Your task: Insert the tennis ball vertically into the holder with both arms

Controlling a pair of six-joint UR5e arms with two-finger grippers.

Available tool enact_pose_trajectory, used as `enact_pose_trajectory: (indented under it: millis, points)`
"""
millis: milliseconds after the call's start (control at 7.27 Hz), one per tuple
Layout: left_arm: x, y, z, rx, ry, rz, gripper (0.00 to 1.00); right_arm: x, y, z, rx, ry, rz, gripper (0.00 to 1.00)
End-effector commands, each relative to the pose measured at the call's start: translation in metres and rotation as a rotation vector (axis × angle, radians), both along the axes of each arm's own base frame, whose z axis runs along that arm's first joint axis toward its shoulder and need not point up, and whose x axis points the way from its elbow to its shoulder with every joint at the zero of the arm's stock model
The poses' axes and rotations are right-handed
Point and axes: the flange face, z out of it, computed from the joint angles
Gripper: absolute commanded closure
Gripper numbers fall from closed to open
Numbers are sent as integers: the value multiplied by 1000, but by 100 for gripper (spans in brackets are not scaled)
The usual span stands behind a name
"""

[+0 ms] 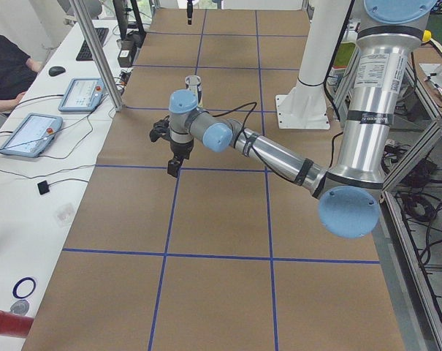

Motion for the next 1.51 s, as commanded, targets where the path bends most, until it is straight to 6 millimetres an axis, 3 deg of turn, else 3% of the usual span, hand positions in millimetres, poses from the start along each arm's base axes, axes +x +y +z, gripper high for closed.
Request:
enact_pose_trajectory:
  millis: [0,138,275,413,550,688,826,963,1101,1239,1376]
  points:
    - [-63,-14,90,-1,1,103,0,50,-2,50,-6,44,21,0]
    - [-89,-17,128,-64,-47,51,0,58,12,83,-49,76,33,0]
    - [-102,-23,155,-146,-69,-9,0,66,10,101,-36,165,50,0]
    - [-112,-21,161,-175,-65,-39,0,85,31,142,-89,214,70,0]
    - [-117,-16,169,-195,-66,-55,0,119,59,182,-65,205,104,0]
    - [-123,-14,171,-193,-71,-65,0,133,97,223,9,201,88,0]
    - [-134,-14,169,-191,-69,-87,0,146,106,246,-39,128,92,0]
    - [-134,-13,172,-196,-62,-82,0,164,110,276,-124,-2,103,0]
    - [-135,-11,168,-195,-44,-82,0,169,117,285,-153,-25,110,0]
    - [-134,0,177,-213,-24,-78,0,173,119,289,-180,-26,118,0]
    - [-135,9,176,-212,-24,-79,0,189,121,287,-247,-28,151,0]
